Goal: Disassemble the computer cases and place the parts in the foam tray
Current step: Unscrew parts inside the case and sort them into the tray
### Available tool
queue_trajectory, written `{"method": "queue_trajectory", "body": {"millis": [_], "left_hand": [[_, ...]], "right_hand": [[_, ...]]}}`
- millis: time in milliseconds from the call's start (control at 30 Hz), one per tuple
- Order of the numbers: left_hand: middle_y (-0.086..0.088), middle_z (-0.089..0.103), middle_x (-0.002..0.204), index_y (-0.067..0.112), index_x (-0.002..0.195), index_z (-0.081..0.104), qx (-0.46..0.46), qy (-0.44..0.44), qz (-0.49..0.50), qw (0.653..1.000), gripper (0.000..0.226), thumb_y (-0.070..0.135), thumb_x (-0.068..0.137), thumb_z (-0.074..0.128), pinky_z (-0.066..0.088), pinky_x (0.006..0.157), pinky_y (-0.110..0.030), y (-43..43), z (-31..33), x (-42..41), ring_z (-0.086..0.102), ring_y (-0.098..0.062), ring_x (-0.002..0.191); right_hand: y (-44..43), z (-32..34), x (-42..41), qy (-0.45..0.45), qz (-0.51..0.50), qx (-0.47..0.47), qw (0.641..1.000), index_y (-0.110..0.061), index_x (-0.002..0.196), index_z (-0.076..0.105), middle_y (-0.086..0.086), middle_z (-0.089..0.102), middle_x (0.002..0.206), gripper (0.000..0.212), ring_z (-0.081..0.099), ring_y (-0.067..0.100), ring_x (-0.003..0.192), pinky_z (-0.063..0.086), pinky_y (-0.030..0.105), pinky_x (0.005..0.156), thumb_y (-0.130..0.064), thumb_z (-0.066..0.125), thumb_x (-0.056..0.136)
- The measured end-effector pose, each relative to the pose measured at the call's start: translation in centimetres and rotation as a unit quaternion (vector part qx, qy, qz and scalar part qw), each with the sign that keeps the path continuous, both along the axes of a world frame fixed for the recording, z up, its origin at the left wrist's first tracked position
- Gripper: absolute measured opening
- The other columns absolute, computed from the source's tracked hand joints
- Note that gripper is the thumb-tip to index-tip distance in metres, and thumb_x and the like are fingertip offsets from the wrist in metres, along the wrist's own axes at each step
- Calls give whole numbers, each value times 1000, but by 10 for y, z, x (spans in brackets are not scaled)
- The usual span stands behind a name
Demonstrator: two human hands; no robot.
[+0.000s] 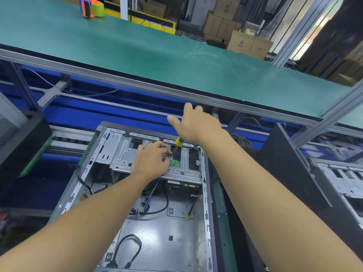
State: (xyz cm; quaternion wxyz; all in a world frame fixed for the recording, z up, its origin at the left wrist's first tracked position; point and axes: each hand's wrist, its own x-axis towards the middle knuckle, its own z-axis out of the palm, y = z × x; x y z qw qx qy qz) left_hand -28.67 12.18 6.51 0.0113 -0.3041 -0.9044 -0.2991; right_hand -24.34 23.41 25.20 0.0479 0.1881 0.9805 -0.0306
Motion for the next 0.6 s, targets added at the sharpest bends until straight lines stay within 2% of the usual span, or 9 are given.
{"method": "queue_trajectory", "body": {"millis": [33,100,167,233,300,367,433,500,600], "left_hand": [[23,58,118,34,103,74,0,0,0,1000,23,30,89,57,22,90,-28,0,0,0,52,0,108],[23,58,118,34,103,74,-1,1,1,1000,23,31,89,57,21,89,-27,-1,-1,0,52,1,108],[23,58,117,35,103,74,-4,2,2,1000,24,31,89,56,22,89,-28,-1,-1,0,52,1,108],[23,58,117,35,103,75,-5,3,1,1000,24,31,89,56,24,90,-30,-1,-1,0,52,-1,108],[22,58,118,34,102,75,-6,3,1,1000,23,30,89,56,27,92,-32,0,-1,0,53,-1,108],[22,58,119,35,103,74,-9,1,0,1000,23,31,89,56,28,94,-32,0,0,0,53,-1,109],[23,57,120,35,104,74,-10,-1,1,1000,24,31,89,55,28,95,-33,0,0,0,52,-1,109],[23,57,121,35,105,74,-11,1,1,1000,25,32,90,55,29,95,-32,0,0,0,52,-1,109],[22,58,119,34,103,74,-5,4,2,1000,23,31,90,57,29,95,-32,0,0,1,52,-1,109]], "right_hand": [[-1,-2,-1,14,-9,5,1000,-9,134,37,13,56,112,56,56,36,94,36,38,64,-56,31,104],[-1,-4,-2,39,11,-14,999,-9,118,39,9,57,90,29,53,30,74,36,37,56,-35,37,107],[2,-1,-2,28,44,-61,997,-9,114,42,10,57,101,13,53,29,81,42,39,64,-15,43,102],[5,6,-2,-16,69,-105,992,-14,118,47,7,48,115,24,45,28,99,42,41,77,-9,46,95],[5,11,-1,-47,75,-123,988,-19,118,50,5,44,120,27,41,27,102,40,41,79,-11,50,92],[5,9,0,-53,60,-109,991,-18,122,47,8,45,126,31,44,29,102,41,42,77,-26,53,93],[4,7,1,-50,31,-55,997,-16,133,41,12,44,132,49,50,34,105,41,41,76,-47,48,96],[1,4,1,-29,14,-28,999,-12,137,39,14,51,129,58,55,35,101,41,40,73,-57,38,101],[0,3,0,15,35,-61,997,-9,121,47,13,60,113,32,56,30,88,45,40,69,-36,39,107]]}}
